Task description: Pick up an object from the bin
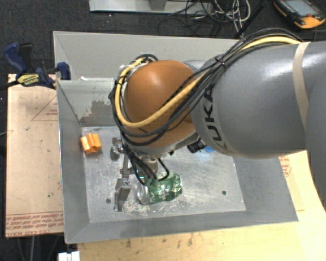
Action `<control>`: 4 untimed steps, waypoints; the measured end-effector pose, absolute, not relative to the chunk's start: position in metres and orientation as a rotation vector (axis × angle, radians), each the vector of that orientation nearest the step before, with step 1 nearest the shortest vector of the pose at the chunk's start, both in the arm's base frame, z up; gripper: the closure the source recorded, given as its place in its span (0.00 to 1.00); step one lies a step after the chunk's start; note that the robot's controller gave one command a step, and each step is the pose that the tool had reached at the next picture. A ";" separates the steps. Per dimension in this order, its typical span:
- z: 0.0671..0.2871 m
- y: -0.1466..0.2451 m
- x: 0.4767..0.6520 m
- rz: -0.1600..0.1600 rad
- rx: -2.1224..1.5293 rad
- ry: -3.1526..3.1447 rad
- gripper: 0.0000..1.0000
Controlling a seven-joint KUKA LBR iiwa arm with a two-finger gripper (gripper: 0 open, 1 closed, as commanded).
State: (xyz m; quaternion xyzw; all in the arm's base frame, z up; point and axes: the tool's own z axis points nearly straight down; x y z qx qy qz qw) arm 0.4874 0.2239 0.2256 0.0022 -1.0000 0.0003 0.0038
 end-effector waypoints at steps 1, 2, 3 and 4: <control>0.229 0.223 0.489 -0.002 0.001 -3.141 0.00; 0.189 0.222 0.509 -0.005 0.102 -3.147 0.00; 0.121 0.194 0.524 -0.004 0.254 -3.136 0.00; 0.105 0.173 0.503 0.002 0.248 -3.122 0.00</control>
Offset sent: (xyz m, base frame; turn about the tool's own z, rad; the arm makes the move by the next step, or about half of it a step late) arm 0.0443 -0.0059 -0.0980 -0.1420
